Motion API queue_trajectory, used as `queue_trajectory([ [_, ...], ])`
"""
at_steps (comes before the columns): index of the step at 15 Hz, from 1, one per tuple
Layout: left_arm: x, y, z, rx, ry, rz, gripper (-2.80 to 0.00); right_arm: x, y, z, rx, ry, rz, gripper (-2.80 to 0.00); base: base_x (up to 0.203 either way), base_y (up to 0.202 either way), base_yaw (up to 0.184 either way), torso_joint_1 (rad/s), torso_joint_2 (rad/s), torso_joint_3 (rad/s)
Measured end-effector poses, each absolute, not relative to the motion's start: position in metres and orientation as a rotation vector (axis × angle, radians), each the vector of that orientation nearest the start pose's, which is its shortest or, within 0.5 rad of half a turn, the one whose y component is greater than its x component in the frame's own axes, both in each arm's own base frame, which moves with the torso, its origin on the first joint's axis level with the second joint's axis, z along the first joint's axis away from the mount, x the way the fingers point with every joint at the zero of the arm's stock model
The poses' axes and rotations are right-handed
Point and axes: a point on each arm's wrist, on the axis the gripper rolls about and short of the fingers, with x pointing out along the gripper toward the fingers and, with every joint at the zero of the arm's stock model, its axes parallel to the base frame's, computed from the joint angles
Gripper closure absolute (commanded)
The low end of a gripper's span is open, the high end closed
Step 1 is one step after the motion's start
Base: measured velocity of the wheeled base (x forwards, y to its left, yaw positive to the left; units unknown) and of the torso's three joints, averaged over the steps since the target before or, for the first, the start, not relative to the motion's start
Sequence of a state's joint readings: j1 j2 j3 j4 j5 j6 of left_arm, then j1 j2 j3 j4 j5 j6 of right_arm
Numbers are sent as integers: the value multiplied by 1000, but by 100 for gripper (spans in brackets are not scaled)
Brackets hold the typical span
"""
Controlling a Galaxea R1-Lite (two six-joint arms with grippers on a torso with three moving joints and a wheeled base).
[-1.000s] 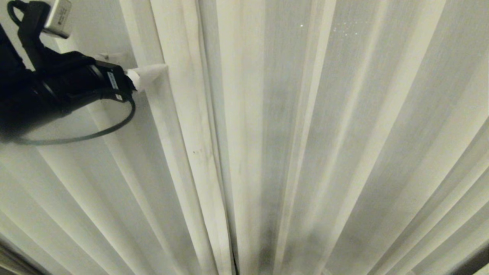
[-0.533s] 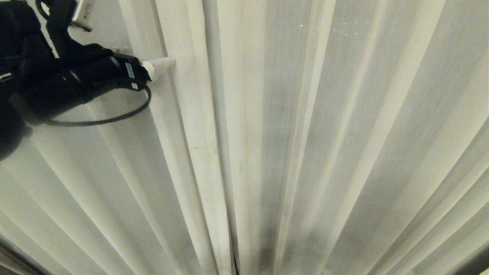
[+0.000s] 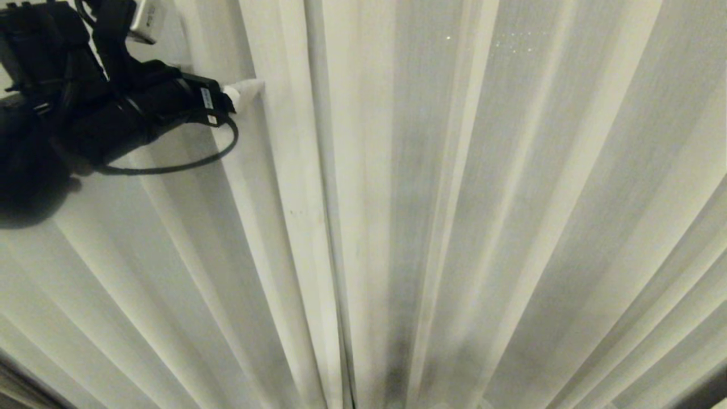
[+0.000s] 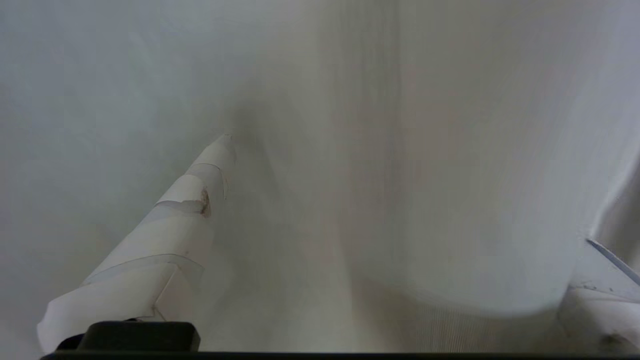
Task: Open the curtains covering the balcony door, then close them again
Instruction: Pull the inner curtains open on both sides
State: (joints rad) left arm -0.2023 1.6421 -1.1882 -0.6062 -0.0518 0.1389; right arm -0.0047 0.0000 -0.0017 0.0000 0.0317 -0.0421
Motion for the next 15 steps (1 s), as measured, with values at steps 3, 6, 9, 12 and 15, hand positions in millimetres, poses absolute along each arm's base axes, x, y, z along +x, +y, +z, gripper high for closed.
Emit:
queue_trajectory([
  [3, 311, -63, 304, 127, -168, -229, -280, -23, 1, 76, -42, -2, 27, 0, 0, 0, 0, 0, 0, 0],
  [6, 314, -62, 301, 127, -160, -202, -280, -23, 1, 76, -42, -2, 27, 0, 0, 0, 0, 0, 0, 0],
  [9, 316, -62, 301, 126, -164, -197, -280, -23, 1, 76, -42, -2, 27, 0, 0, 0, 0, 0, 0, 0],
  [12, 319, -64, 301, 124, -181, -200, -280, -23, 1, 76, -42, -2, 27, 0, 0, 0, 0, 0, 0, 0],
  [15, 321, -66, 301, 123, -191, -203, -280, -23, 1, 76, -42, -2, 27, 0, 0, 0, 0, 0, 0, 0],
])
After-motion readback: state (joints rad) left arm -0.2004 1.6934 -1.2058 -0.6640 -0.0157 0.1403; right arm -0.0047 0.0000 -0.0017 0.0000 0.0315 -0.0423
